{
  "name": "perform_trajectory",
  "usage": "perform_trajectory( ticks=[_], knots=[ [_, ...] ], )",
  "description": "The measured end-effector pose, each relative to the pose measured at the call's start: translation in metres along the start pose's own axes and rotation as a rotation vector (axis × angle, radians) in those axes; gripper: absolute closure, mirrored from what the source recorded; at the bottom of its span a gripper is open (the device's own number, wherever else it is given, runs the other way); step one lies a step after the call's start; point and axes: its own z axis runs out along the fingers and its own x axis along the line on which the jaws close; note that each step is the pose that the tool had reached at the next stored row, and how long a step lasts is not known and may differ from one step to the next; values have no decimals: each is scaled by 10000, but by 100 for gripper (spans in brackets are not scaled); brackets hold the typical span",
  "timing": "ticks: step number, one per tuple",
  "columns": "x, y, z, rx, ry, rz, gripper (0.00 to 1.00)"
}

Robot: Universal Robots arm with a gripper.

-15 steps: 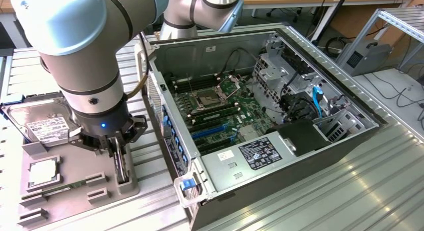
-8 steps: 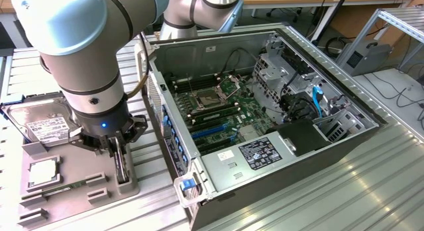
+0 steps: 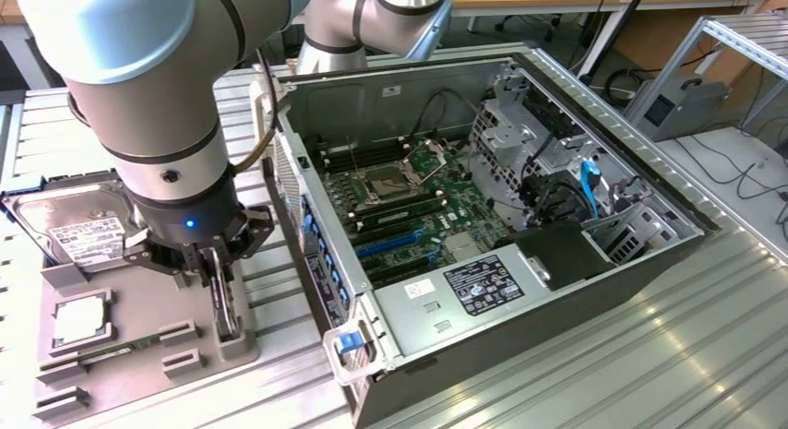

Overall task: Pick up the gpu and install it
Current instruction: 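Pick up the gpu and move the gpu toward the slot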

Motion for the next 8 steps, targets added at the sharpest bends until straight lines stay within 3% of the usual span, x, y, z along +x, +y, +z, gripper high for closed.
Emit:
perform_trajectory(
  ticks=[8],
  knots=[
    [0, 0, -3, 0, 0, 0, 73]
  ],
)
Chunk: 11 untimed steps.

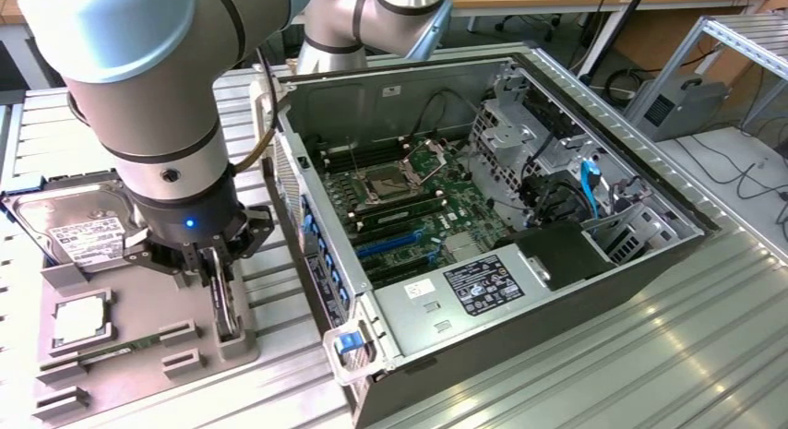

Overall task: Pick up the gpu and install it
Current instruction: 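Pick up the gpu and move the gpu toward the slot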

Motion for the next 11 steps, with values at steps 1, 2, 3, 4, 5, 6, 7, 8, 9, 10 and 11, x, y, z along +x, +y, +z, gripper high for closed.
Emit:
perform_trajectory(
  ticks=[1, 2, 3, 4, 5, 6, 7, 8, 9, 10, 11],
  knots=[
    [0, 0, 0, 0, 0, 0, 73],
    [0, 0, 0, 0, 0, 0, 73],
    [0, 0, 0, 0, 0, 0, 73],
    [0, 0, 0, 0, -1, 0, 73],
    [0, 0, 0, 0, -1, 0, 73],
    [0, 0, 0, 0, 0, 0, 73],
    [0, 0, -5, 1, 1, 0, 73],
    [0, 0, -13, 5, 3, 0, 73],
    [-1, 2, -33, 2, 0, 0, 73],
    [-1, 3, -48, 4, 0, 0, 73],
    [-2, 3, -59, 4, -1, -1, 73]
  ],
)
